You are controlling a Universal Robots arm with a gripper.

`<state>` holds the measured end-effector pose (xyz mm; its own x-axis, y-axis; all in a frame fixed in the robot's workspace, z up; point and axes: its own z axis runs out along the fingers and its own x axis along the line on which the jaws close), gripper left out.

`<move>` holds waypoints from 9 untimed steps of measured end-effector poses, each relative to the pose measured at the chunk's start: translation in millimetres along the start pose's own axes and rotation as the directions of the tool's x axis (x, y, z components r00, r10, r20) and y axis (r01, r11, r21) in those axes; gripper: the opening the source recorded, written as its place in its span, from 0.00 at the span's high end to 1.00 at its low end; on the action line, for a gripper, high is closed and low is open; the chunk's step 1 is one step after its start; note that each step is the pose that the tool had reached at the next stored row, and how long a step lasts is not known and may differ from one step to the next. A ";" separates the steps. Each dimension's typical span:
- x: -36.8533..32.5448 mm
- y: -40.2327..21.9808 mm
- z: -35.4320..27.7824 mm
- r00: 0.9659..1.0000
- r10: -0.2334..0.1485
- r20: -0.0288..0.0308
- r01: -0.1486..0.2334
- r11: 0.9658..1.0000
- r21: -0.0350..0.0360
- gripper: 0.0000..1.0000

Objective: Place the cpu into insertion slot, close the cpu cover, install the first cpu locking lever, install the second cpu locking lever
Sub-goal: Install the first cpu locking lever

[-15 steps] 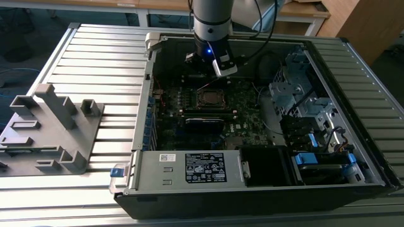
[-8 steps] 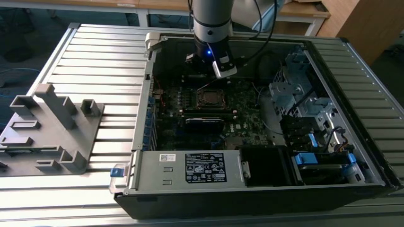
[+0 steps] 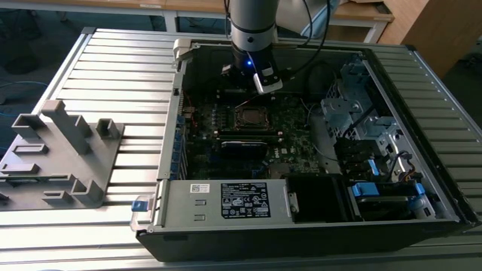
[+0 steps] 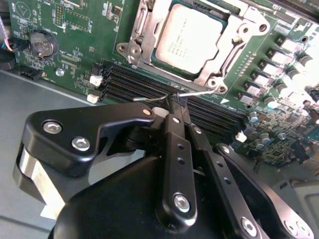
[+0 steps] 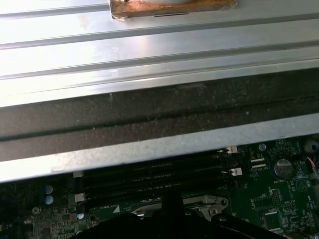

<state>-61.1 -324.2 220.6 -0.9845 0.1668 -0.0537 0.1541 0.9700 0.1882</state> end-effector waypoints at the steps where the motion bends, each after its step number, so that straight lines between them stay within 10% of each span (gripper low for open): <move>1: 0.1 -0.1 0.5 1.000 0.006 0.001 -0.006 1.000 0.000 0.89; 9: -0.2 -0.2 1.1 0.999 0.034 0.006 -0.034 0.999 0.002 0.89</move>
<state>-60.8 -324.2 219.4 -0.9783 0.2003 -0.0535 0.1872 0.9642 0.1879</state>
